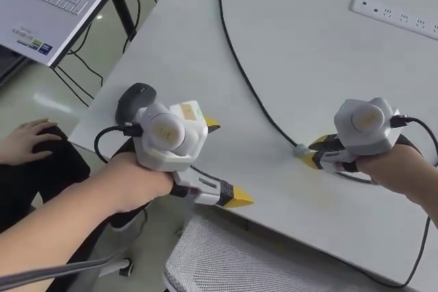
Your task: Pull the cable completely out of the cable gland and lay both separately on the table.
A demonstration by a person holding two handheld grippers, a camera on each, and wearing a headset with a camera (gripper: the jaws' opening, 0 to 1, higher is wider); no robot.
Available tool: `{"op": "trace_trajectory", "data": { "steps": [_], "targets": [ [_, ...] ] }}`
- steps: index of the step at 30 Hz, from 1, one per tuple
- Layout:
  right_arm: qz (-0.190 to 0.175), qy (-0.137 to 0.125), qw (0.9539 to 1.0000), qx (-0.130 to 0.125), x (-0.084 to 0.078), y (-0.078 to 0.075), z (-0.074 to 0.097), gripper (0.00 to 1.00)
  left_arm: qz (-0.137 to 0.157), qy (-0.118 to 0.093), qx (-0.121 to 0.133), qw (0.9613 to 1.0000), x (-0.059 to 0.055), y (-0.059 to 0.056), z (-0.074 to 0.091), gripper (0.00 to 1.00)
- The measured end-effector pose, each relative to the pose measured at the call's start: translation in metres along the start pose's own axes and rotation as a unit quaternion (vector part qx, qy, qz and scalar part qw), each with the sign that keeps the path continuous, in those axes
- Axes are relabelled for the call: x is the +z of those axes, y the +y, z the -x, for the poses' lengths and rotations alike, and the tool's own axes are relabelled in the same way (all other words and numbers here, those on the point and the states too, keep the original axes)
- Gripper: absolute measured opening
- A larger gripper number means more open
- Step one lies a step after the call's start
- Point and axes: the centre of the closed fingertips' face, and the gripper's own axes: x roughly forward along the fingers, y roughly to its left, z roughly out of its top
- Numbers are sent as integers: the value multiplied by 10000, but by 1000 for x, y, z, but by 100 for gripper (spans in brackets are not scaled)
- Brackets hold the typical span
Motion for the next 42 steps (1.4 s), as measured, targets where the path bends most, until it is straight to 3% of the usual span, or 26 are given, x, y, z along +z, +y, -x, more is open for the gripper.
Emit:
{"op": "trace_trajectory", "data": {
  "steps": [14,23,34,42],
  "targets": [
    [182,70,9998,5,0,-1,-1,8,19,23,21,10000,-1,2,-1,87],
    [170,61,9997,148,-2,11,9,7,-24,29,-18,10000,4,-5,-6,89],
    [221,-120,9995,166,-3,25,38,6,-248,80,-110,9996,13,-24,-19,90],
    [470,-188,9985,216,-9,41,65,6,-313,-35,-218,9993,34,-41,-32,87]
  ]
}}
